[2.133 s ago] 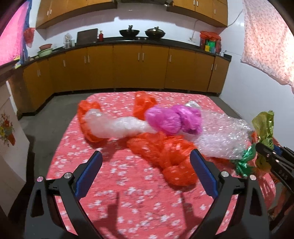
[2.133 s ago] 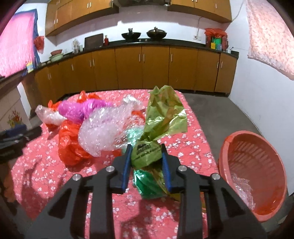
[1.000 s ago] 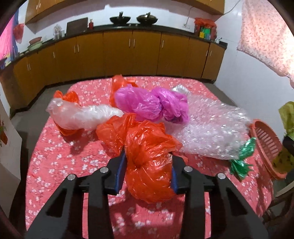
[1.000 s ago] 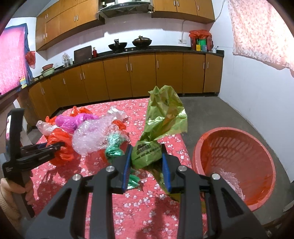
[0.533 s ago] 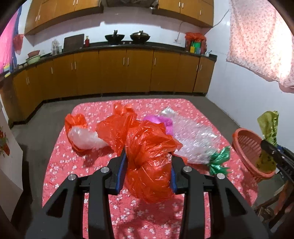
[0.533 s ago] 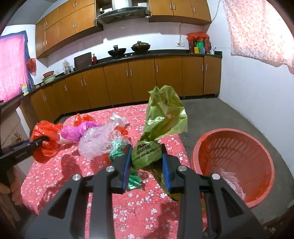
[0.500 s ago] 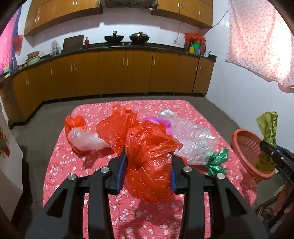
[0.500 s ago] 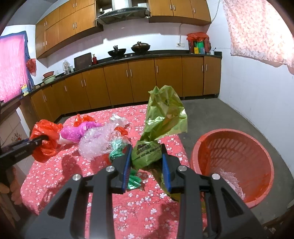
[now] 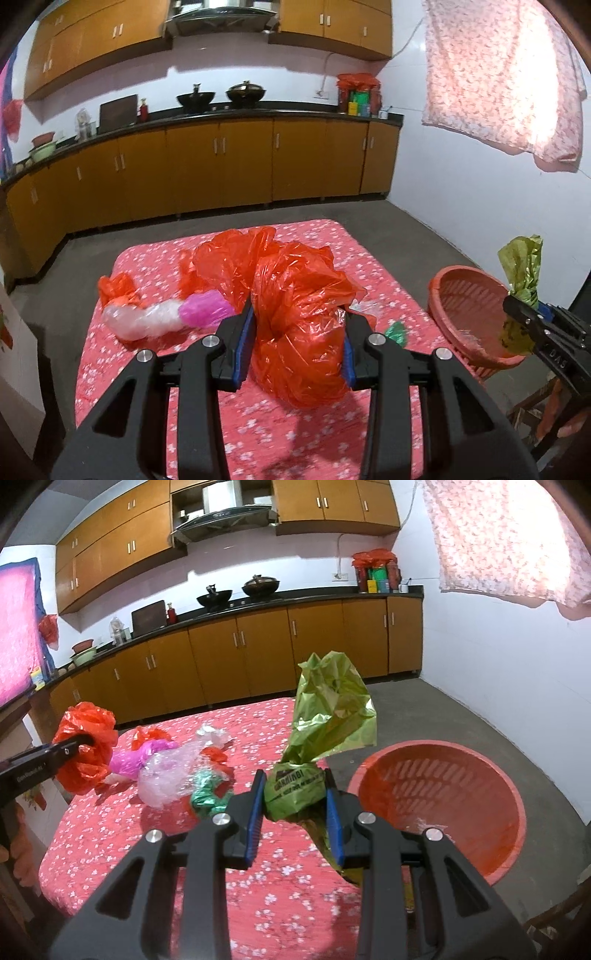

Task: Collect trash
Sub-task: 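Carry the green bag and orange bag in both grippers over the basket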

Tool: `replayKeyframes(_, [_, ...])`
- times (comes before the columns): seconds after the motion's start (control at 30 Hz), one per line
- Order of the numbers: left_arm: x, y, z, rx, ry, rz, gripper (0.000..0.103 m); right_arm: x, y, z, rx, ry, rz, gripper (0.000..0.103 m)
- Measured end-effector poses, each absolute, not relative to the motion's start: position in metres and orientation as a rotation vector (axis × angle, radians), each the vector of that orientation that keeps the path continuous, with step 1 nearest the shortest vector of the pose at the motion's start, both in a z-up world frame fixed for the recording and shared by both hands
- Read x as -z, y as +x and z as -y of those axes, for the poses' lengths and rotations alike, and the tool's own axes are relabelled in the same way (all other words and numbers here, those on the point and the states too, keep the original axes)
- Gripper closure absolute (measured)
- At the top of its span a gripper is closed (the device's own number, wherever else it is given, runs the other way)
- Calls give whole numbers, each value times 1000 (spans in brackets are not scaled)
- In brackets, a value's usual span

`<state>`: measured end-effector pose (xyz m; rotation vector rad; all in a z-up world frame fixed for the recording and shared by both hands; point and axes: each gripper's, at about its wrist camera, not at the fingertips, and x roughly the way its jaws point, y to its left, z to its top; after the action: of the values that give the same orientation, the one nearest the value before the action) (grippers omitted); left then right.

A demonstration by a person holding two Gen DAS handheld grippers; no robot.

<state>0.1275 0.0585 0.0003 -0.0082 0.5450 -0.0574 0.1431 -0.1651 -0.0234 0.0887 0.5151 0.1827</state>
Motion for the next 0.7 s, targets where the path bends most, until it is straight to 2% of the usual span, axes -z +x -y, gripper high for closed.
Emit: replayKeyframes(0.7, [6, 151, 41, 240, 76, -560, 64, 35, 140, 231, -49, 145, -531, 73])
